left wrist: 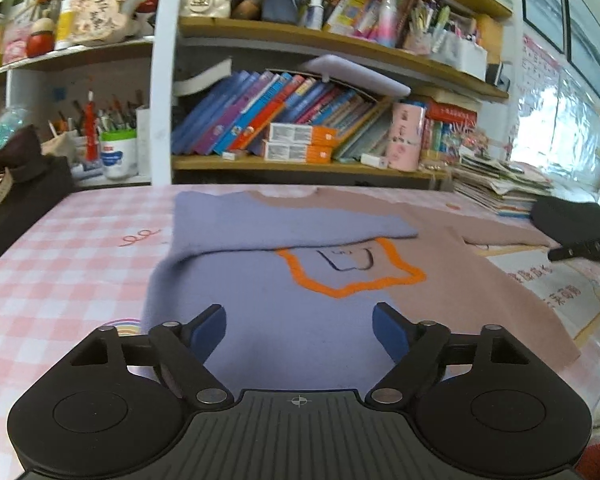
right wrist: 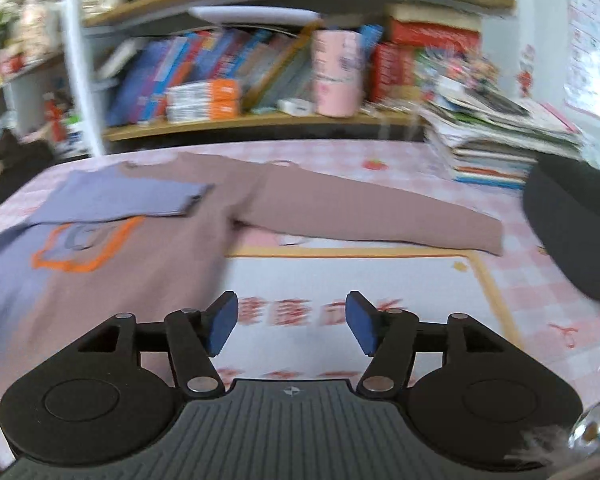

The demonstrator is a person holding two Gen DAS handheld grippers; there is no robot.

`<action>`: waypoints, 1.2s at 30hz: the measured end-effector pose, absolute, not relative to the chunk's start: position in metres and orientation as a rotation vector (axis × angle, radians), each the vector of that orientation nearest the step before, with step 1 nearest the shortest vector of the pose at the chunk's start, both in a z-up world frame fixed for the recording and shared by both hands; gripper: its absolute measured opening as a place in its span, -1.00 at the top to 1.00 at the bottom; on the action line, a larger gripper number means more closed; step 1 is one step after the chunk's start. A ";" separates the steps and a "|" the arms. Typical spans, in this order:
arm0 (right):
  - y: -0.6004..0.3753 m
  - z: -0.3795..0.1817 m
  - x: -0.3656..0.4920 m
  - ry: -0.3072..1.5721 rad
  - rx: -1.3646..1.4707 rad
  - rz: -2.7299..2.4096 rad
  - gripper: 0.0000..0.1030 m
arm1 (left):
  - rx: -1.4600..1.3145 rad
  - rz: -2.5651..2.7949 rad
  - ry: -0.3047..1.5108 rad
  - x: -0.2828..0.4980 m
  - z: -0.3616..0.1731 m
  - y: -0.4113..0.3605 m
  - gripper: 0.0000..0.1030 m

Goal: Fold clothes
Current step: 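Move the right tool to the pink sleeve cuff and grasp it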

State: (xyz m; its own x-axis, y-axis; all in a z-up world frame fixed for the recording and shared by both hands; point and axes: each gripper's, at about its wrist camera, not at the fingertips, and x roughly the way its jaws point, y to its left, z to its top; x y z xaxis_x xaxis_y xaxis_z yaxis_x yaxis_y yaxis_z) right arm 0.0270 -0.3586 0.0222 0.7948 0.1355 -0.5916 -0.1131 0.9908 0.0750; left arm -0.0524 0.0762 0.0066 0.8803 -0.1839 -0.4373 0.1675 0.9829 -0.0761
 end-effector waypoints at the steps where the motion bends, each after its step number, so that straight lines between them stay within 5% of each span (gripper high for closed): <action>1: -0.366 0.021 0.035 0.647 0.044 0.106 -0.13 | -0.034 -0.186 0.459 -0.052 0.006 0.075 -0.69; 19: -0.490 -0.002 0.160 0.763 0.178 -0.194 -0.18 | 0.036 -0.230 0.486 -0.042 -0.007 0.062 -0.88; 31: -0.500 -0.009 0.172 0.775 0.184 -0.169 0.21 | 0.109 -0.246 0.516 -0.038 -0.010 0.050 -0.88; 36: -0.503 -0.008 0.173 0.774 0.206 -0.136 0.79 | 0.087 -0.235 0.517 -0.038 -0.010 0.054 -0.89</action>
